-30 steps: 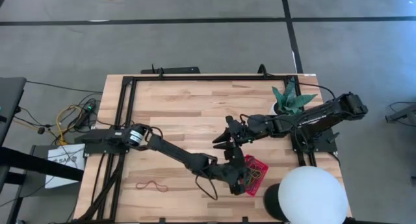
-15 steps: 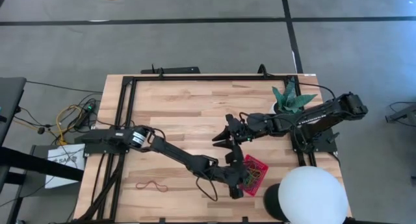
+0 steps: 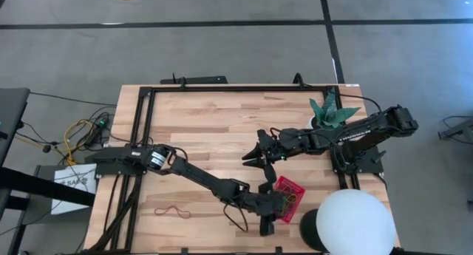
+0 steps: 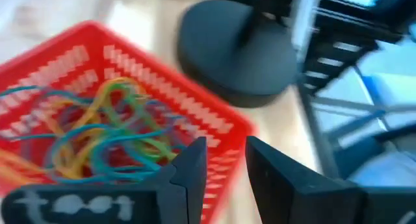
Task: Pick and place items into bin
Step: Put the red rubber band into the red bin
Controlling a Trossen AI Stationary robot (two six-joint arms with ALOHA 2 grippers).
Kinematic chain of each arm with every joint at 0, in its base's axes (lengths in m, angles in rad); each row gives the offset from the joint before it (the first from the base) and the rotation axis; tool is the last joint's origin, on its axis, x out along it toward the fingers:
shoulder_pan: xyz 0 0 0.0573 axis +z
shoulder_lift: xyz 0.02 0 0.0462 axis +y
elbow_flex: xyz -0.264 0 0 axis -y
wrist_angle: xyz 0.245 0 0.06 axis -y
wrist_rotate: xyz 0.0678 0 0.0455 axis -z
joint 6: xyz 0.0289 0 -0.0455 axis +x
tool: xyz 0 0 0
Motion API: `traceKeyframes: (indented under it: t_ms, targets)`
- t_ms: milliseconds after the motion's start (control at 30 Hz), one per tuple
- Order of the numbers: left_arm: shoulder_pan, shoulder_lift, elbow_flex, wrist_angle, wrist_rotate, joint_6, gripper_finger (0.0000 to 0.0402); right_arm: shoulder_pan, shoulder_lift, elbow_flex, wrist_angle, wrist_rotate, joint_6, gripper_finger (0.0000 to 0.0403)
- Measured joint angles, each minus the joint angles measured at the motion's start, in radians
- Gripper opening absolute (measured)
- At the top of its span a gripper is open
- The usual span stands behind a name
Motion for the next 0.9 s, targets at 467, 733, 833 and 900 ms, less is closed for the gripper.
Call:
traceKeyframes:
  t_ms: [467, 733, 833, 900]
  targets:
    - [-0.231, -0.003, 0.407, -0.712, -0.211, -0.161, 0.0071, -0.006, 0.0, 0.0, 0.0, 0.0, 0.007, 0.0087]
    - [-0.39, -0.018, 0.508, -1.326, -0.578, -0.555, 0.0069, -0.006, 0.0, 0.0, 0.001, 0.0, 0.007, 0.0087]
    - [-0.429, -0.019, 0.499, -1.529, -0.56, -0.768, 0.0069, -0.006, 0.0, 0.0, 0.002, 0.0, 0.007, 0.0087]
    - [-0.447, -0.033, 0.453, -1.501, -0.501, -0.754, 0.0069, -0.006, 0.0, 0.0, 0.003, 0.0, 0.007, 0.0087]
